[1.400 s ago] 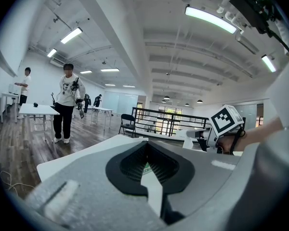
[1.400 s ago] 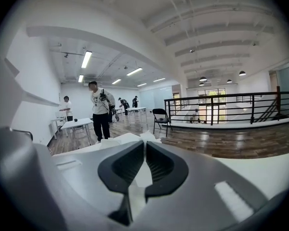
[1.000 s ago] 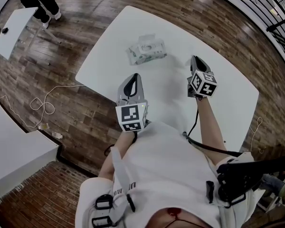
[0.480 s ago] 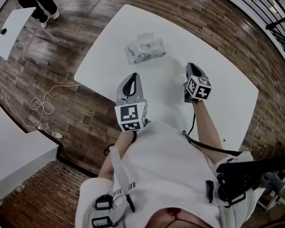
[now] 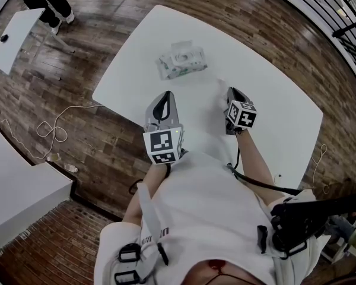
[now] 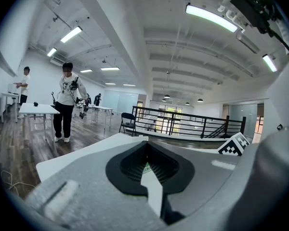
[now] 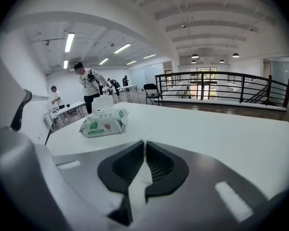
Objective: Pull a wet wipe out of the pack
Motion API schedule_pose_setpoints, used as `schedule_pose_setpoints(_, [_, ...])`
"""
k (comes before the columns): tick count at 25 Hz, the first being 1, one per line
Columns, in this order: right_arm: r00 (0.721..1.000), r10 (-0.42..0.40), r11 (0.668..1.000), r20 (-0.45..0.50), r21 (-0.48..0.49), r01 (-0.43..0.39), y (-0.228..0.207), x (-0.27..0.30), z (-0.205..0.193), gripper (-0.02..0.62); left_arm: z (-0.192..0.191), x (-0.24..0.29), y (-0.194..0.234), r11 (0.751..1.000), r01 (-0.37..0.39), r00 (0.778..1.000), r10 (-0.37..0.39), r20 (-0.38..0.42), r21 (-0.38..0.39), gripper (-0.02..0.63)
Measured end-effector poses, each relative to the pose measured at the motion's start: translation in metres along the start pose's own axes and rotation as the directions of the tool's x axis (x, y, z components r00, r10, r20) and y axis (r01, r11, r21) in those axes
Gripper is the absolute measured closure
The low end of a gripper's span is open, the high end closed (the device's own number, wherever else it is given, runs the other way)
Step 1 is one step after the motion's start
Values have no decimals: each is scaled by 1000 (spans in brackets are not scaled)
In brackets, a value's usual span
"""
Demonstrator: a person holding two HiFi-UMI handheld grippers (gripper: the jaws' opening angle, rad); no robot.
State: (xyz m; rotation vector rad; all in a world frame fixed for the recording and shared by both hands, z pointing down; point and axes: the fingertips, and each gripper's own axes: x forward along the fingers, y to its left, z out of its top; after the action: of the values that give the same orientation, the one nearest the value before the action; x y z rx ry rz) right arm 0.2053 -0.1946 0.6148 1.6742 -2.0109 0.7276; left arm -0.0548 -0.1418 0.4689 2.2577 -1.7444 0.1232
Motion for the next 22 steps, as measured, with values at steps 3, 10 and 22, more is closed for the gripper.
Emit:
schedule_pose_setpoints(3, [1000,-3,1000,-29,2,3,0,2,-13,574,-2,0,1,1000,-3,1000,3,-7,-1,603])
schedule_pose_setpoints(10, [996,-9,1000,-85,6,9,-2,7,-35,574,-4,0,1,1000,-4,1000,4,-9,-2,603])
schedule_pose_setpoints(22, [987,-25,999,-158,29,30,-6,11,-55,561,-4,0,0,1000,-2,1000,2,-9,-3,603])
